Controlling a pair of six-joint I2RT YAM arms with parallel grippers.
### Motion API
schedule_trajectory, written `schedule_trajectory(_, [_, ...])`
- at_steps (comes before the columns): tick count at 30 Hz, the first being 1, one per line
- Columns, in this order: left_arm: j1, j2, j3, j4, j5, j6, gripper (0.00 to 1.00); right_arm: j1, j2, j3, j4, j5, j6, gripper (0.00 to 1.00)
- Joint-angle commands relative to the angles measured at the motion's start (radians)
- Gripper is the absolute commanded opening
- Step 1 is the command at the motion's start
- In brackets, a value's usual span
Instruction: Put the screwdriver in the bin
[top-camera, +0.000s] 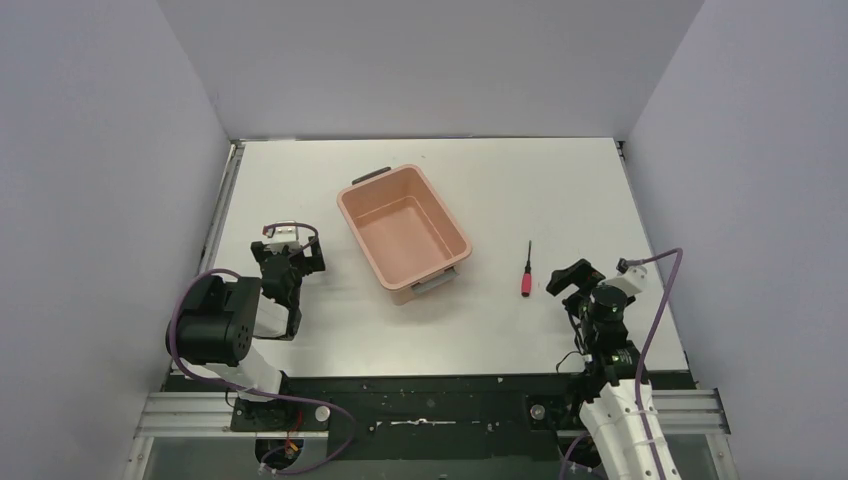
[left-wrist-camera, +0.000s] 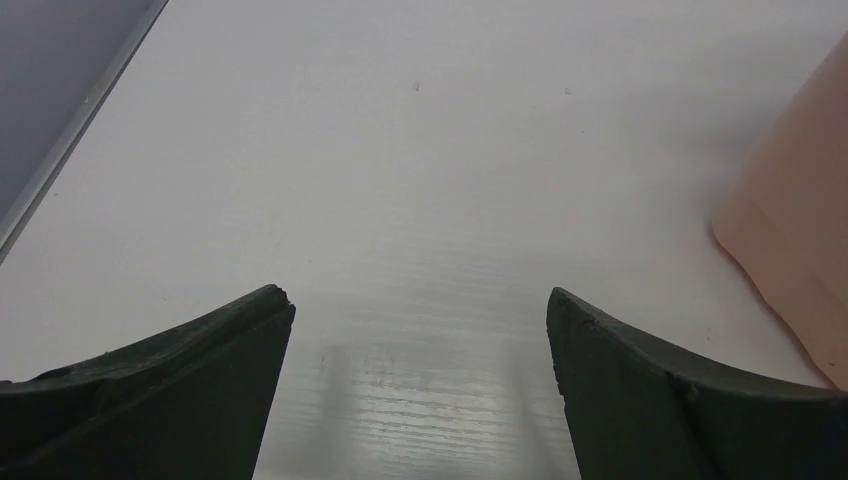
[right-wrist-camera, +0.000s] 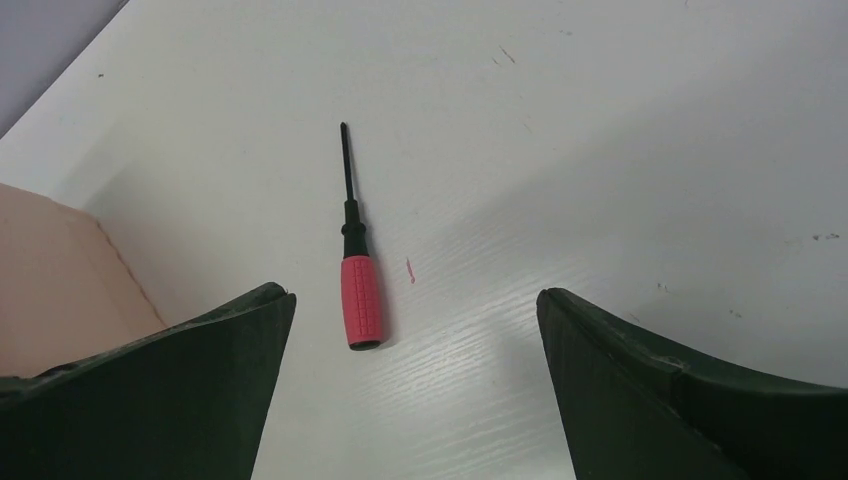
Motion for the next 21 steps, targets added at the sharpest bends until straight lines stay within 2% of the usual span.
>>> schedule_trajectory(1, [0.001,-0.011,0.008,0.025,0.012,0.01,0.97,-0.002,0.03,0.083,-0.008,0.033,-0.029,0.97])
schedule_trajectory(5, [0.001,-0.011,0.008,0.024,0.012,0.009,0.97,-0.002,0.173,0.207,-0.029,0.024,-0.098,0.91])
schedule_trajectory(12, [0.0,-0.01,0.008,0.025,0.012,0.009,0.97,0.014,0.664,0.483,-0.181,0.014,-0.19,0.89])
schedule_trajectory(17, [0.001,-0.011,0.008,0.024,0.012,0.009,0.97,0.122,0.956,0.61,-0.223,0.085,-0.218,0.88])
schedule_trajectory(21, [0.0,-0.011,0.007,0.025,0.012,0.01,0.97,0.194,1.139,0.676,-0.224,0.056,-0.218,0.82])
